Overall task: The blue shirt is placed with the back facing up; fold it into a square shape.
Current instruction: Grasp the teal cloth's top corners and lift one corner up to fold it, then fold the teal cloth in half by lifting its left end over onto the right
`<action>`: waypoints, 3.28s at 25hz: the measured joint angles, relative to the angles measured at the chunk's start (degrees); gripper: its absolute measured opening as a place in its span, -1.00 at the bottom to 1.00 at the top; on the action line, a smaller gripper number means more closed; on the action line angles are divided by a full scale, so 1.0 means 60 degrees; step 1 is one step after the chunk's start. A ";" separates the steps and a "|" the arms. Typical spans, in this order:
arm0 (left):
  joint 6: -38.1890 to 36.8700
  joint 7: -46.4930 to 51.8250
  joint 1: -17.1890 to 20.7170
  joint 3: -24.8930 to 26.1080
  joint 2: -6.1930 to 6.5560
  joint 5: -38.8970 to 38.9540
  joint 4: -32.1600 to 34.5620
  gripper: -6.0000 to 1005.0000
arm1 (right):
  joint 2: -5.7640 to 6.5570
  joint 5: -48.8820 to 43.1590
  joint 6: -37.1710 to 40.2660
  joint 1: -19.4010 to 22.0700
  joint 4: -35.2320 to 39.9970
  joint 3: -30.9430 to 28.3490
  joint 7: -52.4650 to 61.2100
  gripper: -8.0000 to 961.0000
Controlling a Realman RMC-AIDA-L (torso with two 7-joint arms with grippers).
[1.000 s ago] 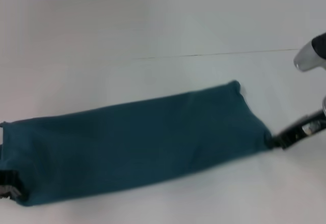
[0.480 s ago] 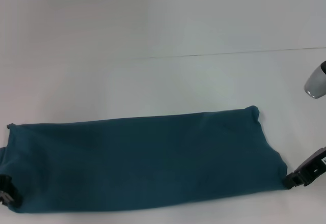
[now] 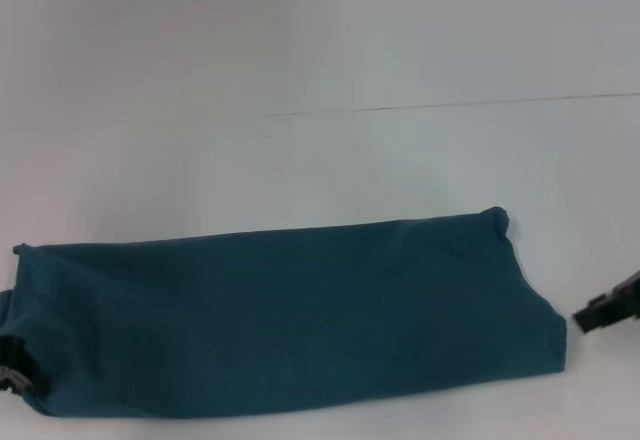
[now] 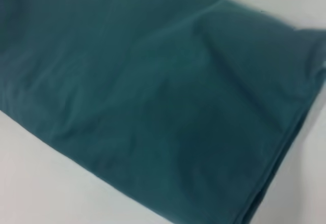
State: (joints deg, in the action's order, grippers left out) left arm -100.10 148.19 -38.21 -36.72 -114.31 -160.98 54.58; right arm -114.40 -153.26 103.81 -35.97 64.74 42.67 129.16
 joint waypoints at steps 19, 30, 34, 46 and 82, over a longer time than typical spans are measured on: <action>-0.1166 -0.0454 -0.0155 0.1118 0.0335 0.2211 0.0492 -0.79 | -0.1022 0.4925 -0.1290 0.0449 -0.1559 -0.0641 -0.3962 -0.12; -0.1702 -0.0169 -0.0746 0.2228 0.0842 0.3215 0.0416 -0.79 | -0.1031 0.7442 -0.3938 0.0386 -0.6242 0.0206 -0.9503 -0.56; -0.1770 0.0132 -0.0981 0.2317 0.0949 0.3516 0.0352 -0.79 | -0.1063 0.8334 -0.4585 0.0234 -0.7427 0.0528 -1.0988 -0.90; -0.2133 0.0290 -0.1342 0.2254 0.1080 0.4343 -0.0116 -0.79 | -0.1141 0.9170 -0.6451 -0.1590 -1.0089 0.0651 -1.3479 -0.98; -0.1577 0.0535 -0.2930 0.0448 0.1130 0.4364 -0.1095 -0.79 | -0.0798 1.1003 -0.5633 0.1992 -0.5613 -0.1967 -0.8838 -0.98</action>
State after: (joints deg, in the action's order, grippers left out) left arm -109.56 151.40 -55.79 -34.03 -107.53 -134.79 48.01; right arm -119.19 -87.24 70.01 -24.01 31.06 30.87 76.13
